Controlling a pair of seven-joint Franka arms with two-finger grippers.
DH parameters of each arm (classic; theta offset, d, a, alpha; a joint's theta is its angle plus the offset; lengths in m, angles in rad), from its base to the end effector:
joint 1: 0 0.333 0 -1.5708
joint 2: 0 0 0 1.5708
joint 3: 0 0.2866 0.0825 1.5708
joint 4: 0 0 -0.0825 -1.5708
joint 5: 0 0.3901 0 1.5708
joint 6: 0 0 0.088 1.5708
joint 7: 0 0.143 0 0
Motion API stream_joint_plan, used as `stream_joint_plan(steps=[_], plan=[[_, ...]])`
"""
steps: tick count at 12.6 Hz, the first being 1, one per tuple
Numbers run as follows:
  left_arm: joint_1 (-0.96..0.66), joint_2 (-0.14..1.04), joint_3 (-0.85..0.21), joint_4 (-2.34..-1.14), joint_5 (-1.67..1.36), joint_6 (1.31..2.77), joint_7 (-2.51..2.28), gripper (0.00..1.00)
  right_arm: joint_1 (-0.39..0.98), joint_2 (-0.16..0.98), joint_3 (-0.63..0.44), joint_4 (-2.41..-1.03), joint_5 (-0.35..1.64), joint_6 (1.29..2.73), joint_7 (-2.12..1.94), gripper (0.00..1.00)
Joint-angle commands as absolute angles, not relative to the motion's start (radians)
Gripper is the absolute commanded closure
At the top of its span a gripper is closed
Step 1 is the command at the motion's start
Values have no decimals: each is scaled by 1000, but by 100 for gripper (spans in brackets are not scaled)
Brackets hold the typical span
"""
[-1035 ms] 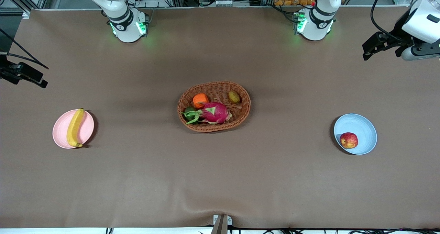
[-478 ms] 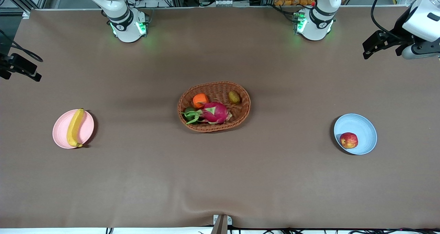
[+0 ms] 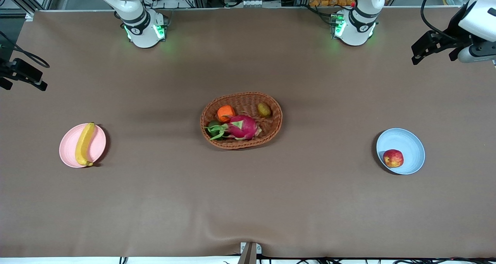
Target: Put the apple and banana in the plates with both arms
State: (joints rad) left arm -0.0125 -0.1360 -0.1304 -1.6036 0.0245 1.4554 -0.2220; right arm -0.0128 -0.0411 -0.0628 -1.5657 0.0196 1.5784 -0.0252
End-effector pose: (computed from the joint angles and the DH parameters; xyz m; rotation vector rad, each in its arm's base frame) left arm 0.5037 -0.0730 0.6058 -3.0952 -0.1286 0.0085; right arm 0.5507 -0.0395 0.5851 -3.1200 0.0781 -0.0855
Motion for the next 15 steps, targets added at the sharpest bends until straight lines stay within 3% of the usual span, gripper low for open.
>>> stream_joint_plan(steps=[1, 15], plan=[[-6, -140, -133, -1589, 12, 1434, -209, 0, -9, -71, -61, -1597, 2, 1592, -37, 0], [-6, -141, -133, -1591, 12, 1401, -207, 0, -6, -69, -60, -1597, 3, 1589, -37, 0]])
